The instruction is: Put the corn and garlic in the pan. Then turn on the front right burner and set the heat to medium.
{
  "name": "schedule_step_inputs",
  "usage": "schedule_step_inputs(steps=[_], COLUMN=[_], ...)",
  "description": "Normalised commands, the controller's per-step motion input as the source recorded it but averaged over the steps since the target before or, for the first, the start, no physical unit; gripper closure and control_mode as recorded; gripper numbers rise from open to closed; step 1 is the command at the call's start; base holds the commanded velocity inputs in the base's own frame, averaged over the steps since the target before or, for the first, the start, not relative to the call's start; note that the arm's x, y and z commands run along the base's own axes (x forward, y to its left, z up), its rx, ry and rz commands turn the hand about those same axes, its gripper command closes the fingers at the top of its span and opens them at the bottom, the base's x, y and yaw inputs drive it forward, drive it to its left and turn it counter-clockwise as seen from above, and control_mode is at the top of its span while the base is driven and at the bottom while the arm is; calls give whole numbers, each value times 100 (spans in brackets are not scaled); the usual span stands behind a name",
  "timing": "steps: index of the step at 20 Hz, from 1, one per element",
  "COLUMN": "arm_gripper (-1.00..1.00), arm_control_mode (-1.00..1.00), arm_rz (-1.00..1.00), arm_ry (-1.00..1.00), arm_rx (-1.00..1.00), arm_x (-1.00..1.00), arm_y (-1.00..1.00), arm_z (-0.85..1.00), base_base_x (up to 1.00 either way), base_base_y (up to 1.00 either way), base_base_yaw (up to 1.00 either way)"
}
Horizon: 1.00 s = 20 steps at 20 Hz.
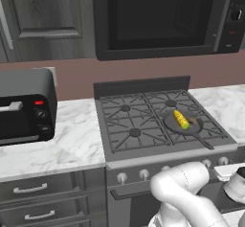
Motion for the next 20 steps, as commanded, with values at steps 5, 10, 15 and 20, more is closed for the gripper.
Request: schedule_step_inputs(steps=[5, 10, 15, 20], arm_gripper=[100, 100, 100, 100], arm_control_mode=[-100, -100, -100, -100], arm_rz=[0, -1, -5, -10], arm_ry=[-2, 0, 0, 0], arm_rx=[-20, -20, -22, -20], arm_x=[0, -1, 0, 0], arm_y=[-9, -14, -6, 0], arm_z=[0, 0, 2, 1], base_base_x=[0, 0, 0, 0], base_base_y=[0, 0, 0, 0], base_base_yaw=[0, 0, 0, 0])
